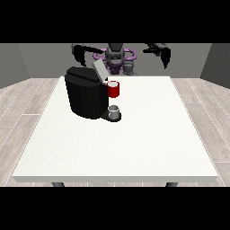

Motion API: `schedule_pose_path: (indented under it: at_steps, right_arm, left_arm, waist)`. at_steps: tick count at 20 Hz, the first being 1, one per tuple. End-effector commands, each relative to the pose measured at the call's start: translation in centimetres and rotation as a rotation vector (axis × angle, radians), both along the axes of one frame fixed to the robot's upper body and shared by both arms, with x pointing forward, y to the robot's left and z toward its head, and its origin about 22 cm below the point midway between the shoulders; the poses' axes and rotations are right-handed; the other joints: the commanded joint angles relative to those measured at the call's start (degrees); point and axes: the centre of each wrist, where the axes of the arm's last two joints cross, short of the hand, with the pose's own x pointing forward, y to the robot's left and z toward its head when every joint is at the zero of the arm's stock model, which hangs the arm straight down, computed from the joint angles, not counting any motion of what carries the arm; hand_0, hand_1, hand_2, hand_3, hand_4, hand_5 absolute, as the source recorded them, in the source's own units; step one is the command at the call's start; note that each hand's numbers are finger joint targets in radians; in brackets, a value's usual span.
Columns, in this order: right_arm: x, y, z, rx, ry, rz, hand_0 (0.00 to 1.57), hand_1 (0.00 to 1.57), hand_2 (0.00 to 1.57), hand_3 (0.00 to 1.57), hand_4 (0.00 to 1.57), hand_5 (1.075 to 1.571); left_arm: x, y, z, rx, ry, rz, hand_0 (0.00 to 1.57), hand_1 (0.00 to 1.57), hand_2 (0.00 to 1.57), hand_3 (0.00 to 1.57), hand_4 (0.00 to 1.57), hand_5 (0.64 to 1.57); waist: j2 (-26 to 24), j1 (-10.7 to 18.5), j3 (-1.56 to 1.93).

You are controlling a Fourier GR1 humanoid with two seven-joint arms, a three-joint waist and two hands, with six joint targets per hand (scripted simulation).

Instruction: Insert the coffee pod into the coffee machine and close the lid

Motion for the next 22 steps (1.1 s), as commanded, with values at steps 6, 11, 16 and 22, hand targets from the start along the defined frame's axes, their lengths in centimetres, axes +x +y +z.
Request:
schedule_pose_path:
  at_steps: [6, 11, 16, 22]
  right_arm:
    - [3.0, 1.9, 1.6, -0.041, -0.011, 0.038, 0.00, 0.00, 0.00, 0.00, 0.00, 1.571]
    - [2.4, 3.1, 0.2, -0.066, -0.017, 0.118, 0.00, 0.00, 0.00, 0.00, 0.00, 1.571]
    - [3.2, 1.1, -0.6, -0.069, -0.014, 0.087, 0.00, 0.00, 0.00, 0.00, 0.00, 1.571]
    - [5.1, 4.9, 3.2, -0.083, -0.065, 0.145, 0.00, 0.00, 0.00, 0.00, 0.00, 1.571]
  left_arm:
    - [-1.5, 0.2, 1.4, 0.024, -0.028, 0.021, 0.00, 0.00, 0.00, 0.00, 0.00, 1.571]
    - [-1.7, 2.3, 2.6, 0.045, -0.035, 0.109, 0.00, 0.00, 0.00, 0.00, 0.00, 1.571]
    - [-3.2, 1.2, 2.9, 0.007, -0.055, 0.059, 0.00, 0.00, 0.00, 0.00, 0.00, 1.571]
    - [-2.4, 2.0, 1.5, 0.041, -0.099, 0.110, 0.00, 0.00, 0.00, 0.00, 0.00, 1.571]
  waist:
    - [4.48, -1.81, -0.02]
    - [4.43, -4.40, -0.02]
    - [5.68, -1.98, -0.01]
    - [8.47, -4.63, -0.03]
